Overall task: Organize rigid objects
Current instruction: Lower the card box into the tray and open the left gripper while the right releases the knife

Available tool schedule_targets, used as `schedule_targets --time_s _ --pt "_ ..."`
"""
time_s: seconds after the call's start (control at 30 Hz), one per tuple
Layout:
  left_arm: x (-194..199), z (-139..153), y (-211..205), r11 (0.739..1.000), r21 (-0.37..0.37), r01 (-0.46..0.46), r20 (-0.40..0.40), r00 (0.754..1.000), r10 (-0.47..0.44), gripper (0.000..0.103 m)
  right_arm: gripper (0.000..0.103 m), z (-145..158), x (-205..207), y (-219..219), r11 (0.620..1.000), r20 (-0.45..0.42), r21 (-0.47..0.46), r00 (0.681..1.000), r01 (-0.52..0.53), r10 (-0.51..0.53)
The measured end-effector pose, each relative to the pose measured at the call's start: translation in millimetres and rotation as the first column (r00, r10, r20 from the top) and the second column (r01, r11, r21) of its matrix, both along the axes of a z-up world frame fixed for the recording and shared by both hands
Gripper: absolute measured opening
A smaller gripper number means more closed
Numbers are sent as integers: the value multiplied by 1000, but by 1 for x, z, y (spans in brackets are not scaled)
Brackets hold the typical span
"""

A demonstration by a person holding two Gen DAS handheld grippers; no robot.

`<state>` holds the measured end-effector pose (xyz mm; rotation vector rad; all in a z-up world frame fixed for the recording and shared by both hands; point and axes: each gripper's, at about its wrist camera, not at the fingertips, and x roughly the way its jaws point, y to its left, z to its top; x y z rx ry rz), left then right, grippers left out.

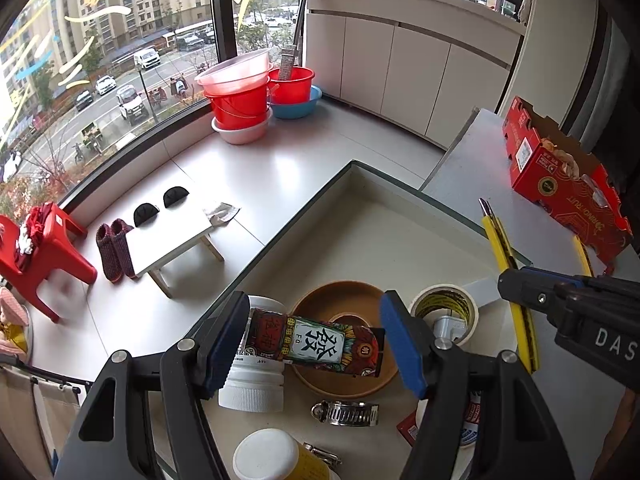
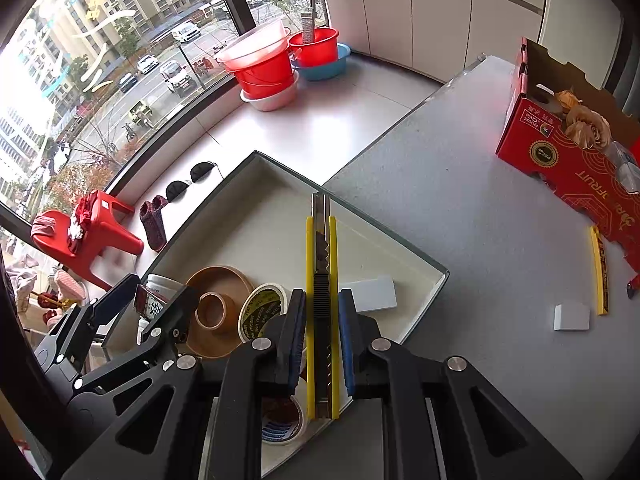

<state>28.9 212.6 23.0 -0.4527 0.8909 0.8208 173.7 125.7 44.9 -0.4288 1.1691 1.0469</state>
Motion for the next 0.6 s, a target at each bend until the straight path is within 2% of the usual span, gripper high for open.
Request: schedule_targets --time_s 0.33,0.6 --pt "0 -6 3 1000 -2 -7 -19 1000 7 71 17 -5 0 2 1000 4 -17 1000 -2 2" --pt "7 -11 1 999 -16 28 -33 999 -29 73 17 -15 -1 4 999 -4 -45 1000 -4 3"
